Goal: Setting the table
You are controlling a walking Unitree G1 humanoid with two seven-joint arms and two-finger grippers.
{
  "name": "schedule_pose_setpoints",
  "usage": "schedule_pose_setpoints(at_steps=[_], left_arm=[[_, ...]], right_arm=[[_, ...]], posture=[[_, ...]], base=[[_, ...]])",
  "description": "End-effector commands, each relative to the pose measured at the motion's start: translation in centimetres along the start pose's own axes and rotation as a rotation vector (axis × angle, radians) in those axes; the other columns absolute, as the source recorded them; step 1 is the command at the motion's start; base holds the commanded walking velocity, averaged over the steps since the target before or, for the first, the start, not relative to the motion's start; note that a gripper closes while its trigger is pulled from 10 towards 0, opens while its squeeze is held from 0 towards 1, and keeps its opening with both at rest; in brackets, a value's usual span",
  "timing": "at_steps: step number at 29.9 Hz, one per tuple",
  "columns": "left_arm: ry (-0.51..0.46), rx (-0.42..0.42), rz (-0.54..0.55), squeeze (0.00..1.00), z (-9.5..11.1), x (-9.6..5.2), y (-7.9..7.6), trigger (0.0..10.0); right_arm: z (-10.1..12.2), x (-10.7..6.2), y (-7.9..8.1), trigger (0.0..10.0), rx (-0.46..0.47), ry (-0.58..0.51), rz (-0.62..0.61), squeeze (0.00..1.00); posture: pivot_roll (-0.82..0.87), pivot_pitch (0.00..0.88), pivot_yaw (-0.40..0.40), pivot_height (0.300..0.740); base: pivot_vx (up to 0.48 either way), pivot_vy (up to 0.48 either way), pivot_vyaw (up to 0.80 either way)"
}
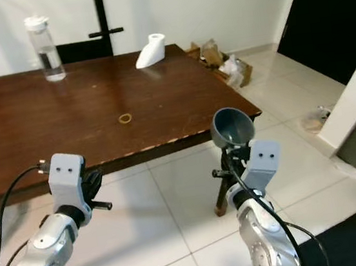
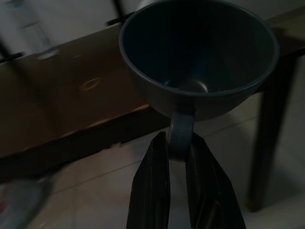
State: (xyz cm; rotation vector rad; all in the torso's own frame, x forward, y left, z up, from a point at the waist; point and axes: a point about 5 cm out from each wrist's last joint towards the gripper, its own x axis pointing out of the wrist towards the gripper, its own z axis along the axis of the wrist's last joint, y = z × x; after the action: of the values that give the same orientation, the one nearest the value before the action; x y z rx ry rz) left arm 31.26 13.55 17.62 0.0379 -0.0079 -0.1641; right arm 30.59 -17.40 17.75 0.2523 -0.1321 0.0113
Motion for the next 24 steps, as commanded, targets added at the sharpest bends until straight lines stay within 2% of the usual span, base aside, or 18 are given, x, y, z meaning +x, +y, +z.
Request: schedule_pose_setpoints(at_steps=[1,10,24], left_arm=[[0.025,-0.001,0.001,0.0,-0.68,-0.11,-0.11,10.0],[0.03,0.0,0.002,0.0,-0.72,-0.09,-0.09,10.0],[0.081,-0.011,0.003,0.0,-1.27,0.0,-0.33,10.0]], right_arm=[[0.22,-0.08,-0.19,10.0,0.009,-0.014,-0.005,0.0],[0.15,-0.08,-0.09,10.0,0.021,-0.01,0.0,0.0],[0.02,-0.26,-0.06,10.0,0.041,-0.004,0.011,0.0]], posture=[[0.04,0.076,0.045,0.74],[0.05,0.078,0.047,0.74],[0.05,0.082,0.049,0.74]], base=[[-0.259,0.0,0.0],[-0.255,0.0,0.0],[0.0,0.0,0.06]])
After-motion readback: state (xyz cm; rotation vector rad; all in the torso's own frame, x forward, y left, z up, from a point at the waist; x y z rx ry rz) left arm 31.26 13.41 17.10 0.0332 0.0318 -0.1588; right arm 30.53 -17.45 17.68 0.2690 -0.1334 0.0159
